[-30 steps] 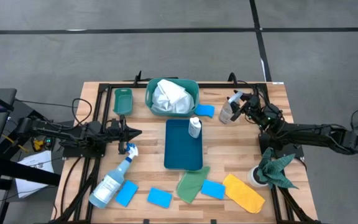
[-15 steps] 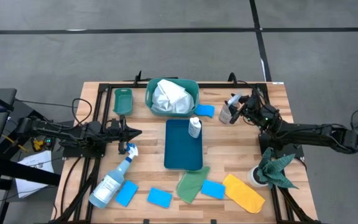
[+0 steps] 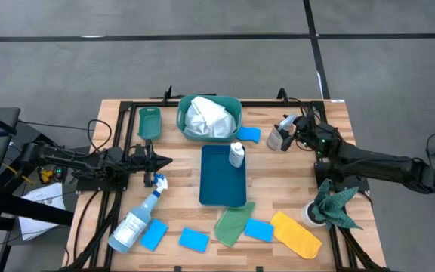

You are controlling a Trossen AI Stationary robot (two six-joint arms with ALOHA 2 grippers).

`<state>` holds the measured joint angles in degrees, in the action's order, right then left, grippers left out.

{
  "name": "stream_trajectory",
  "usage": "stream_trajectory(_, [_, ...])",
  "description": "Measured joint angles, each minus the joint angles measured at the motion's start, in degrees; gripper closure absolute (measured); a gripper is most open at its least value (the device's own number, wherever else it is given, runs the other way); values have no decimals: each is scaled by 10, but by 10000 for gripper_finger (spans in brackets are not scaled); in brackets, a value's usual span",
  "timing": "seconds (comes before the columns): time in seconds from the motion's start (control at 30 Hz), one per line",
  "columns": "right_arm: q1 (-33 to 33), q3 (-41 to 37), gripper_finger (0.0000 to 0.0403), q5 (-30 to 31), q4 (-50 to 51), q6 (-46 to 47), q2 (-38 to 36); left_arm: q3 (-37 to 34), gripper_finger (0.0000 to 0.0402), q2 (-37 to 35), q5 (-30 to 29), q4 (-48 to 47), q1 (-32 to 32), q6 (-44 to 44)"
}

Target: Pick & Place Kitchen Items

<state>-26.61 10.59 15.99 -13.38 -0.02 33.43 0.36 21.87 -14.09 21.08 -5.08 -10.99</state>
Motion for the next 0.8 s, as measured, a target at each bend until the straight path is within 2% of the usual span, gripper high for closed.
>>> stream_trajectory(0.2, [0, 31, 110, 0, 128, -1, -66, 0, 401, 0, 0, 0, 0, 0])
stream_trajectory(0.5, [0, 42, 90, 6, 196, 13, -146, 0, 401, 0, 0, 0, 0, 0])
stream_trajectory(0.67, [5, 72, 77, -14, 304, 26, -160, 0, 401, 0, 0, 0, 0, 0])
stream_trajectory(0.8, [22, 98, 70, -8, 330, 26, -160, 0, 401, 0, 0, 0, 0, 0])
